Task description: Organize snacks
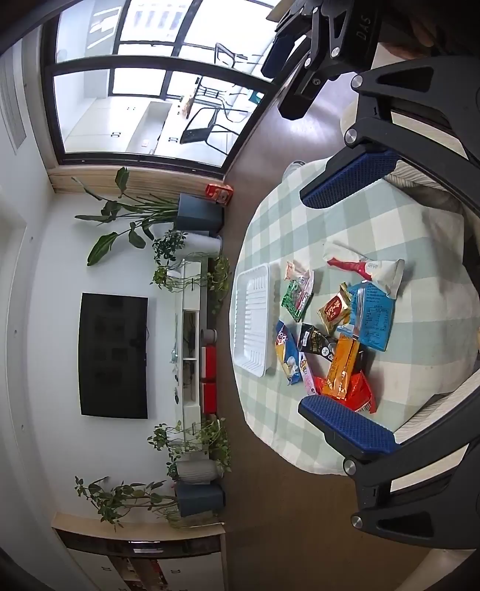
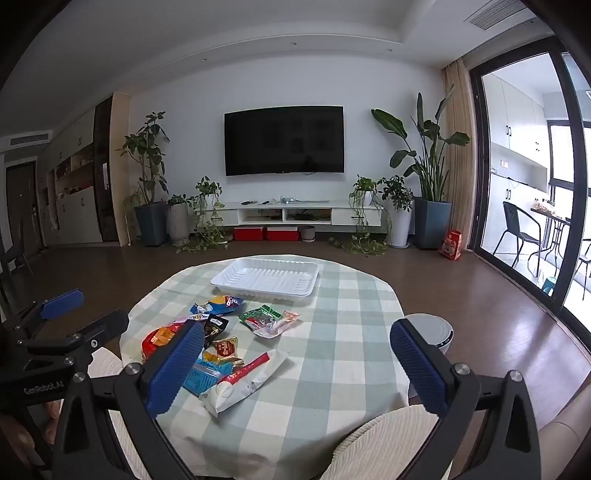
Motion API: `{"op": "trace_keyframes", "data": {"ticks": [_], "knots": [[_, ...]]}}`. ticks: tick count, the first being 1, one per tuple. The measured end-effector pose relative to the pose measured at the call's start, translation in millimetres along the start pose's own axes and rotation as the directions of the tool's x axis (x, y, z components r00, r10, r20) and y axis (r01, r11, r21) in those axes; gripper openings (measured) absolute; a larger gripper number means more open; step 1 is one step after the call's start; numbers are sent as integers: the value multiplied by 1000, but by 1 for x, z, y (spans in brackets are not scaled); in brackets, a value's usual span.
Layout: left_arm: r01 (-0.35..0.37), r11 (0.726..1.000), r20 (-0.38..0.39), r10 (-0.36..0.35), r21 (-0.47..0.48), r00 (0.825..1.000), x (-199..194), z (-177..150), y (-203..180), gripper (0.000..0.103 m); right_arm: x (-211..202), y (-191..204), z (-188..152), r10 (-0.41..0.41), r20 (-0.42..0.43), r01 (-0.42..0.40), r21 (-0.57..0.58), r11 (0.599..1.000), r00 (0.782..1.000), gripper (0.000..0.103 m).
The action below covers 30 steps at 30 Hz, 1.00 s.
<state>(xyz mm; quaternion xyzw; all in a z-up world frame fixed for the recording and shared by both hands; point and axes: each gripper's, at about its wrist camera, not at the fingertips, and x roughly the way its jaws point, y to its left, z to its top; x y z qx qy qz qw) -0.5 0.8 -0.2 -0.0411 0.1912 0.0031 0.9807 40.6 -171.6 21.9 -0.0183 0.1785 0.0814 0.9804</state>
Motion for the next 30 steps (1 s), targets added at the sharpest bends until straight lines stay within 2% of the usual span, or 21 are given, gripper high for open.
{"op": "trace_keyframes", "data": {"ticks": [30], "knots": [[-20, 999, 9, 20, 28, 1000, -10, 3, 4, 103, -4, 4, -2, 1, 4, -1, 3, 1000, 1000, 103]]}}
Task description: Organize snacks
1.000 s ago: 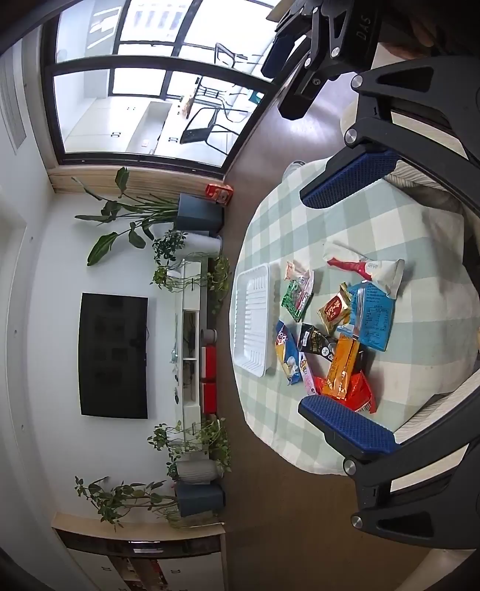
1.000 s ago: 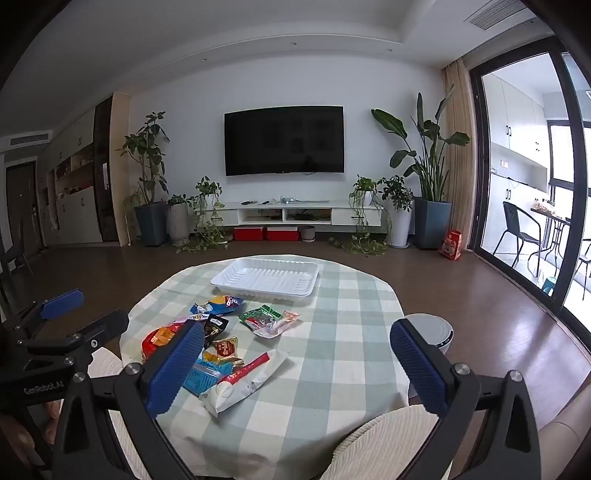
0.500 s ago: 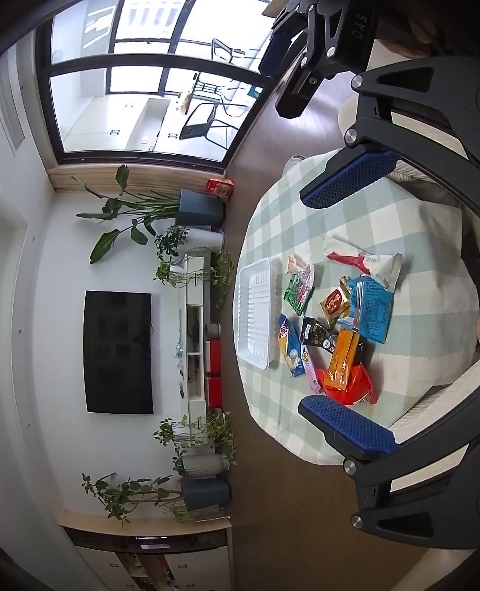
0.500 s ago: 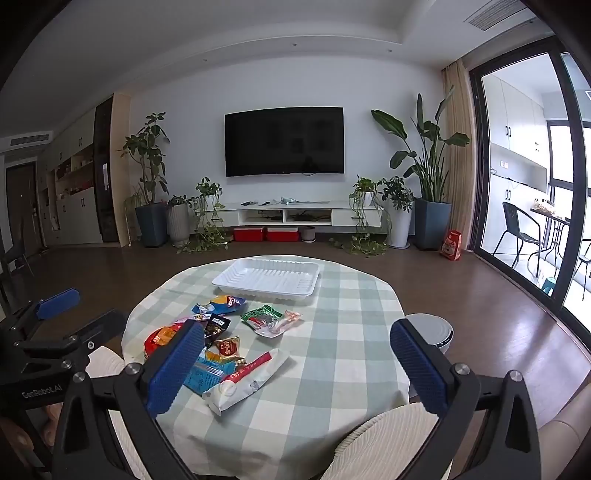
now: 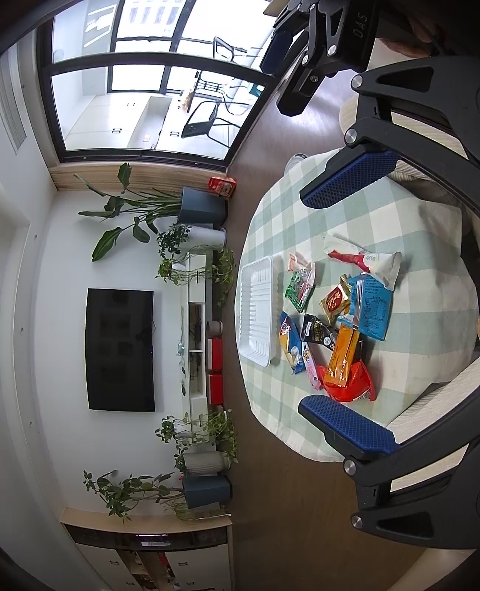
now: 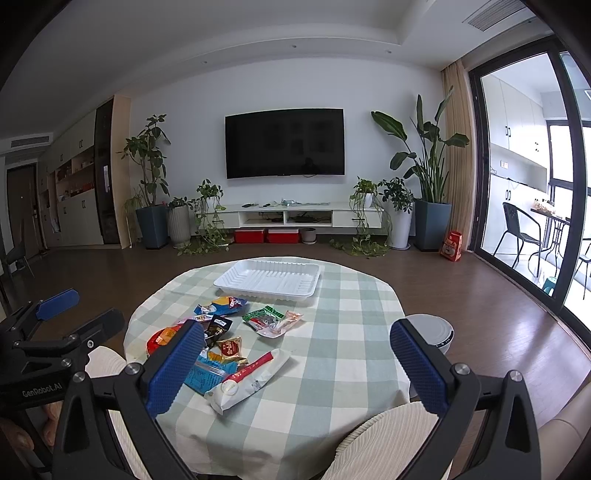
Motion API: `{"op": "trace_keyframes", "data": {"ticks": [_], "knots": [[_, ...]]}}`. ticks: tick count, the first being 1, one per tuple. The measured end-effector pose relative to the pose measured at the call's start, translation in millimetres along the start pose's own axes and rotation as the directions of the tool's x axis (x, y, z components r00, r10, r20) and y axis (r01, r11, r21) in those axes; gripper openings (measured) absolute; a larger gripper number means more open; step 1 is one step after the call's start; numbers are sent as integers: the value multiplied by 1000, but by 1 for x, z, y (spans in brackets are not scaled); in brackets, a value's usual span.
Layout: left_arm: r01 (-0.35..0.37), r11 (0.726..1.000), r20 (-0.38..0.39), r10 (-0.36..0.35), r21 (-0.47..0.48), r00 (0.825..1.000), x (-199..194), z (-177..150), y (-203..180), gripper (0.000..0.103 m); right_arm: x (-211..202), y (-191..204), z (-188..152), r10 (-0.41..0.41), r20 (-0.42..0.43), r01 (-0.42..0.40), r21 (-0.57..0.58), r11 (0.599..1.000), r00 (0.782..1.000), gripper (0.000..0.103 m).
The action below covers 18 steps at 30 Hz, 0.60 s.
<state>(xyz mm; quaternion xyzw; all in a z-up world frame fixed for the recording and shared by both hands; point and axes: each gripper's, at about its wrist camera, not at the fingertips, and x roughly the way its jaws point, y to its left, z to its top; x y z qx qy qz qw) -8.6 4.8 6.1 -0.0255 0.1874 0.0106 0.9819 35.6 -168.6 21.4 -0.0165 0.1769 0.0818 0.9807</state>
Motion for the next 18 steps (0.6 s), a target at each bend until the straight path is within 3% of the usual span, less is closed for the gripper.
{"op": "trace_keyframes", "data": {"ticks": [18], "knots": [[-4, 1000, 6, 4, 1, 1000, -6, 4, 3, 103, -1, 2, -1, 0, 8, 0, -1, 1000, 1000, 103]]}}
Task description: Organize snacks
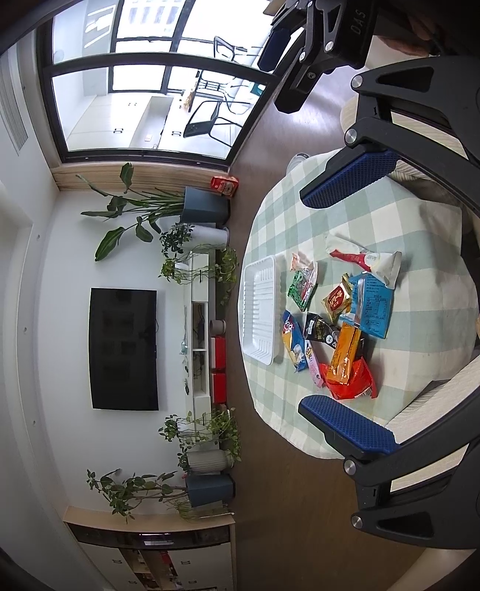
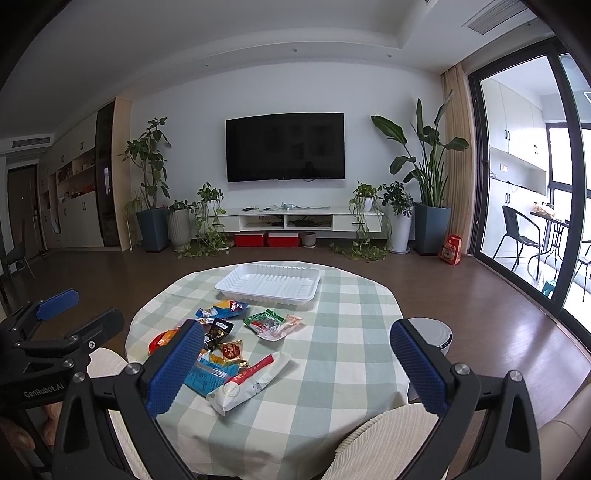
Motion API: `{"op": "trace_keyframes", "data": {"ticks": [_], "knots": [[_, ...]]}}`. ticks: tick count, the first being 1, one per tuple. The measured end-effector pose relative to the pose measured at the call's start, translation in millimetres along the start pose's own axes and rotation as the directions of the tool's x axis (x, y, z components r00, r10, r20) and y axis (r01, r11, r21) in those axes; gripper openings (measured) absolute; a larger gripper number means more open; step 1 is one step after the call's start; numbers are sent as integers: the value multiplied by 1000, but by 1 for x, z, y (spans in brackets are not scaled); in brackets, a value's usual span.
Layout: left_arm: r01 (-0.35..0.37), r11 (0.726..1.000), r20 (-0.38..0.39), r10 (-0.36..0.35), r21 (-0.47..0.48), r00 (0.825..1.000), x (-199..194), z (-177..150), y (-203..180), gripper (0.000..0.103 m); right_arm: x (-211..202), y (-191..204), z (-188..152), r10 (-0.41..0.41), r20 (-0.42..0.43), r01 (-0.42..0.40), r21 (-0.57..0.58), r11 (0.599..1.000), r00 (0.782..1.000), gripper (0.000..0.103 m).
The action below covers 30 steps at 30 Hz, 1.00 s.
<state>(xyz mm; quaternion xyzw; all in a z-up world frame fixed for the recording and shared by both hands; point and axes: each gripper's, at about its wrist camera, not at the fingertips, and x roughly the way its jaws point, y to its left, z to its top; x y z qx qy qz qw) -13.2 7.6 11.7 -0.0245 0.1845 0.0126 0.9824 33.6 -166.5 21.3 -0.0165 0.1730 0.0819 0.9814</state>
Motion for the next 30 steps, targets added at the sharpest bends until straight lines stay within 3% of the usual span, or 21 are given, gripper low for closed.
{"op": "trace_keyframes", "data": {"ticks": [8, 30], "knots": [[-2, 1000, 2, 2, 1, 1000, -13, 12, 5, 103, -1, 1, 0, 0, 4, 0, -1, 1000, 1000, 103], [-1, 1000, 8, 1, 4, 1000, -12, 10, 3, 103, -2, 3, -1, 0, 9, 0, -2, 1000, 1000, 103]]}}
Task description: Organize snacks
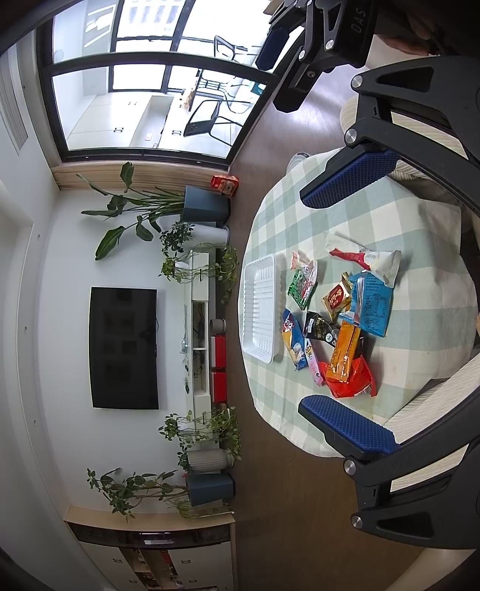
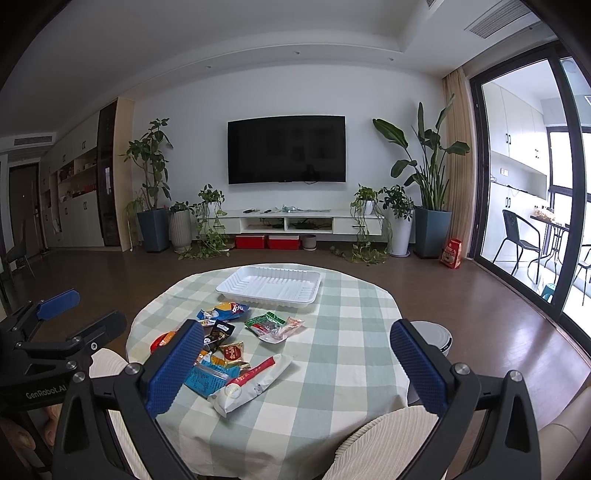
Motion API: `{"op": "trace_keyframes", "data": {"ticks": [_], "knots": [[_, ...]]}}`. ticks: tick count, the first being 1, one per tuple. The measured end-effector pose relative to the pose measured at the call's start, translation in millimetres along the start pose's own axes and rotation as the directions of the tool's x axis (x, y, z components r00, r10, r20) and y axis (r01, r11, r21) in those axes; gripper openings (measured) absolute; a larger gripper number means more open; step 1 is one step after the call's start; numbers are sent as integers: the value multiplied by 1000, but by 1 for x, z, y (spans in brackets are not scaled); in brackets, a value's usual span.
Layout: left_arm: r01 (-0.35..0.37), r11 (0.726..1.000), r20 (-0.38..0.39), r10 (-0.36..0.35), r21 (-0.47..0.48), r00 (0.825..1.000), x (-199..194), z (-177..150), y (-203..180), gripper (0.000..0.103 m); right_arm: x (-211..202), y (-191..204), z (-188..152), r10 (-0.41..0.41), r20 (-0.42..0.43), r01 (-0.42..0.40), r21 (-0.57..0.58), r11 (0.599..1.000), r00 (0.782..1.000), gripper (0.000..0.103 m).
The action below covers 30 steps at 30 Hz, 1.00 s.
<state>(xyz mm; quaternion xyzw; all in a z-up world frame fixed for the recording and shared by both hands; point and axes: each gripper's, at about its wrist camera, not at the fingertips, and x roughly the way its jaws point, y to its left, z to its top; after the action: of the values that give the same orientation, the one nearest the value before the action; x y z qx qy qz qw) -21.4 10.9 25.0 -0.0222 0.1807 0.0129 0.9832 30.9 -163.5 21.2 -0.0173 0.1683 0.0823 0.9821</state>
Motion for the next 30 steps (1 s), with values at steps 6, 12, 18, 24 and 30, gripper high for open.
{"op": "trace_keyframes", "data": {"ticks": [6, 12, 18, 24, 30], "knots": [[0, 1000, 0, 0, -1, 1000, -2, 1, 1, 103, 0, 0, 0, -1, 2, 1, -2, 1000, 1000, 103], [0, 1000, 0, 0, -1, 1000, -2, 1, 1, 103, -1, 0, 0, 0, 3, 0, -2, 1000, 1000, 103], [0, 1000, 1, 0, 0, 1000, -2, 1, 1, 103, 1, -1, -2, 2, -2, -2, -1, 1000, 1000, 103], [0, 1000, -12, 0, 2, 1000, -6, 3, 8, 103, 4, 2, 4, 10, -14, -10, 1, 1000, 1000, 103], [-10, 1000, -73, 10, -5, 997, 11, -4, 25, 103, 15, 4, -7, 32, -57, -32, 3, 999, 998, 103]]}}
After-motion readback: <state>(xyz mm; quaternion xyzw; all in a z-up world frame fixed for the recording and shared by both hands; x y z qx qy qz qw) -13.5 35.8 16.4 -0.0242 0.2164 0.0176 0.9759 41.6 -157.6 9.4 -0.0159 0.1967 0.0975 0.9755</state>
